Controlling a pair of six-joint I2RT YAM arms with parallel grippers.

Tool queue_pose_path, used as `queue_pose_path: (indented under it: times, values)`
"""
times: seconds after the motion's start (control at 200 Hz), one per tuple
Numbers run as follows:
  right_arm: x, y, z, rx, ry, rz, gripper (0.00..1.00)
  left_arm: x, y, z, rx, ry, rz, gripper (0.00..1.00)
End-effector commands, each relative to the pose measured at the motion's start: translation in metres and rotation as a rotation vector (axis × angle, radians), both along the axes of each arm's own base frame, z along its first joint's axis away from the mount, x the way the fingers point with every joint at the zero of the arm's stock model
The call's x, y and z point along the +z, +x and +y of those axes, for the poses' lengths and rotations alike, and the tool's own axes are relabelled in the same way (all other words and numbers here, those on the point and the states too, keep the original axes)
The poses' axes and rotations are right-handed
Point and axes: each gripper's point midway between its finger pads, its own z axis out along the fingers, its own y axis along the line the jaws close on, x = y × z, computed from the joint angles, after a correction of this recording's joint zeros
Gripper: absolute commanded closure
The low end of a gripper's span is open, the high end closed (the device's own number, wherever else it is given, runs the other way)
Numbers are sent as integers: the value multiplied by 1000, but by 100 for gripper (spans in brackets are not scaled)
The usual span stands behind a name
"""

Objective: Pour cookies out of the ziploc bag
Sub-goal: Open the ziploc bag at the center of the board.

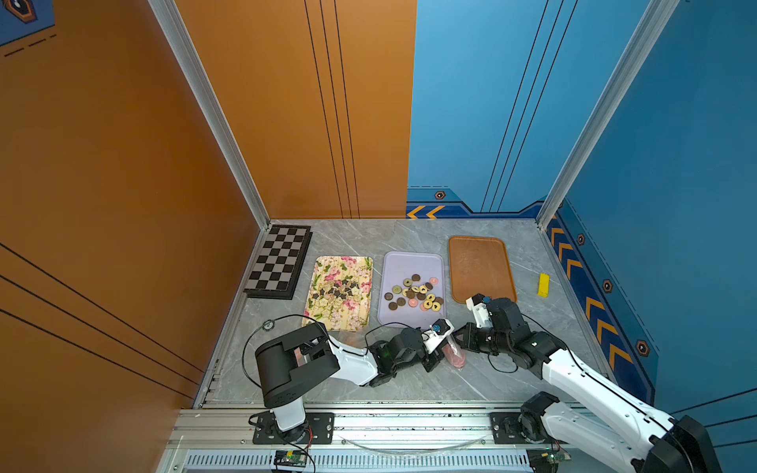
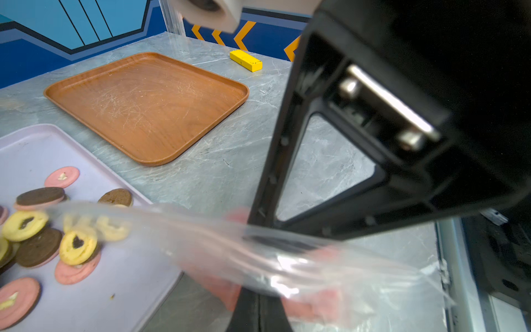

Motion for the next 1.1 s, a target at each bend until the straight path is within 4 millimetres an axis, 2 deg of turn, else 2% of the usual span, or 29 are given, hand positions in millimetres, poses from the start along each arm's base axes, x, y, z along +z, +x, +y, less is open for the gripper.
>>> queue_pose_path:
  times: [0.0, 0.19, 0.22, 0.245, 0.265, 0.295, 0.42, 0.466, 0.576, 0.826, 1.096]
  values:
    - [-11, -8, -20, -53, -65, 38, 100, 12, 6, 6, 54, -33, -22, 100]
    - [-18, -10, -25, -42, -102, 52, 100, 5, 5, 13, 66, -23, -3, 100]
    - [-21, -10, -24, -35, -101, 61, 90, 6, 5, 12, 65, -25, -4, 100]
    - [-23, -10, -22, -27, -99, 69, 88, 6, 5, 12, 65, -24, -4, 100]
    - [-24, -11, -21, -20, -96, 74, 89, 6, 5, 12, 65, -24, -4, 100]
    - [-26, -11, -20, -15, -99, 81, 100, 6, 5, 11, 64, -25, -4, 100]
    - [-23, -9, -22, -24, -105, 58, 100, 7, 5, 12, 69, -26, -9, 100]
    - [-19, -8, -21, -22, -95, 45, 77, 7, 6, 13, 70, -25, -8, 100]
    - [-19, -12, -17, 1, -77, 52, 58, 4, 5, 14, 72, -19, -5, 100]
    - [-20, -11, 0, 34, -7, 49, 50, 5, 5, 13, 70, -23, 0, 100]
    - [-15, -1, 21, 77, 24, 22, 53, 6, 4, 13, 69, -28, 1, 100]
